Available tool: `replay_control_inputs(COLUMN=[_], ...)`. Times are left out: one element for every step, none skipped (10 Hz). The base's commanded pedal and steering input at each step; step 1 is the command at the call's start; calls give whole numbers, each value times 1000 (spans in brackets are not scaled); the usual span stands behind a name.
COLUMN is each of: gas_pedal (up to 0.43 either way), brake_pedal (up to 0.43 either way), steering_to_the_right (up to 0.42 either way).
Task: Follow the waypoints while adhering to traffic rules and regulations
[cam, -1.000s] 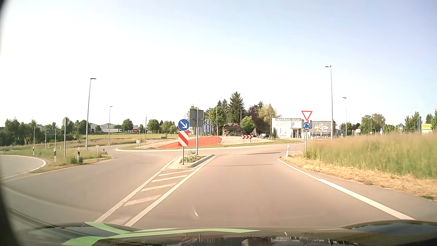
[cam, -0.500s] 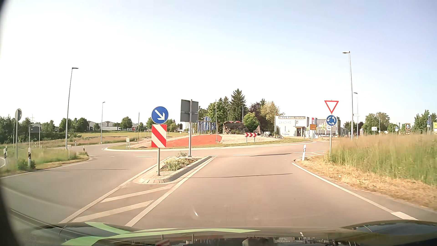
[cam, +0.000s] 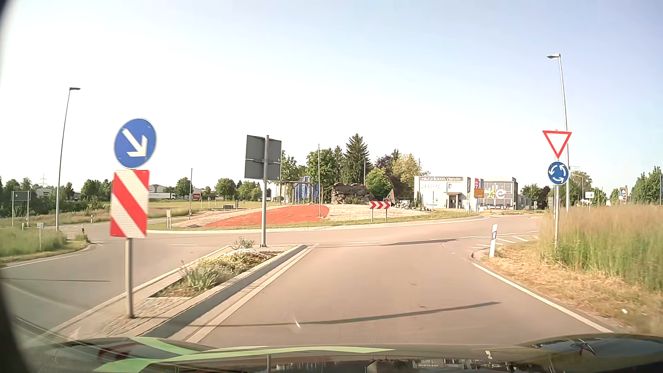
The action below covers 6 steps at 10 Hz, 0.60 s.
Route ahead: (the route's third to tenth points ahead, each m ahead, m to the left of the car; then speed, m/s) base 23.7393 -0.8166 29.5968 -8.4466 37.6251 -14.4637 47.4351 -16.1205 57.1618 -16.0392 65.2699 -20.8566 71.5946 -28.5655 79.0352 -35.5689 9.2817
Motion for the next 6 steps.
replay_control_inputs(gas_pedal=[0, 0, 0, 0, 0, 0], brake_pedal=[61, 0, 0, 0, 0, 0], steering_to_the_right=[44, 52, 63, 79, 94, 102])
